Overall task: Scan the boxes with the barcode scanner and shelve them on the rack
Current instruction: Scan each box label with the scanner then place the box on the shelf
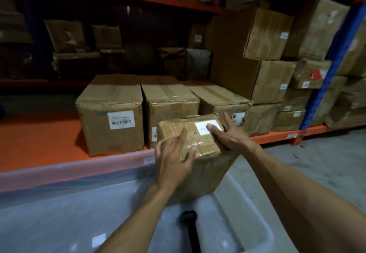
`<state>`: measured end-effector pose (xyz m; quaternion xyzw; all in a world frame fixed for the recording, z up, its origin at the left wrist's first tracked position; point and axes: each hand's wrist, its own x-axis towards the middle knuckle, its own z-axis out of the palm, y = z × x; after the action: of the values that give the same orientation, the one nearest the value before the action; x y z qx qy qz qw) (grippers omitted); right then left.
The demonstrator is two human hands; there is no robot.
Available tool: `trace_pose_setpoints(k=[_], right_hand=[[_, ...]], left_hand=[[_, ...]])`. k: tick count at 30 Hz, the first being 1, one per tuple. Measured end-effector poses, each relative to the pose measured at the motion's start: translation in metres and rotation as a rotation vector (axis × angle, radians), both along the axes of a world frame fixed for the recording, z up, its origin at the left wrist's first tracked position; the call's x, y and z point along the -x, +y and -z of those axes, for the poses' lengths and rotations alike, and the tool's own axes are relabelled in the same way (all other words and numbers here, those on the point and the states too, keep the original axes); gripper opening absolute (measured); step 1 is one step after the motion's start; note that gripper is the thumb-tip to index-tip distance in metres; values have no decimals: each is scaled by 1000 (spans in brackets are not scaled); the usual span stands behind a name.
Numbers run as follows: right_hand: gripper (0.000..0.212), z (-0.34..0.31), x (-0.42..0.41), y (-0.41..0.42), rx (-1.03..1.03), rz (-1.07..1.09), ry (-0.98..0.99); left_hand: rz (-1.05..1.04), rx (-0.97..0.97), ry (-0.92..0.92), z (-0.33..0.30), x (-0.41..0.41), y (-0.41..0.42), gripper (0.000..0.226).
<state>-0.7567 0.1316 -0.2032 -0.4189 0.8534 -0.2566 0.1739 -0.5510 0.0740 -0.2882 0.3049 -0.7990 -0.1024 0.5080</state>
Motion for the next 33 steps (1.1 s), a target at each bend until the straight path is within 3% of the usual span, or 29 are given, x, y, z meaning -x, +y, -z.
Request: trace_pose_setpoints(k=[2,4,6,9,14,17,20,24,25,27,29,33], right_hand=[[103,-5,0,6,-19,-53,16],[101,-4,1,9,-14,-103,-12],[106,-2,0,13,-11,-121,-68],[120,-7,-2,19,-32,-124,-136],[128,11,-17,27,199,83,-351],[121,17,-21,25,217,135,-411],[103,9,-25,31,223,107,-537],[106,16,-22,32,257,147,-589],[101,19,-23,33,272,161,-601],[68,11,-38,44,338,184,-587],[35,6,-50,61,403,223,-565],[11,-16,-62,102,522,232,-626]], left_hand=[[-64,-364,30,-19,0,-7,82],[40,-713,-12,-33,-5,-20,101],[160,-860,-66,-39,-12,-38,119],[102,-908,-71,-46,-14,-47,116],[58,-811,70,-40,-8,-13,63],[13,-817,147,-41,-9,-7,79],[4,-975,191,-43,-12,-8,108],[-58,-1078,264,-45,-14,-1,72],[-97,-1047,289,-47,-14,4,56],[-149,-977,344,-52,-17,18,27],[-145,-916,387,-62,-25,36,19],[-65,-826,435,-95,-41,76,8]])
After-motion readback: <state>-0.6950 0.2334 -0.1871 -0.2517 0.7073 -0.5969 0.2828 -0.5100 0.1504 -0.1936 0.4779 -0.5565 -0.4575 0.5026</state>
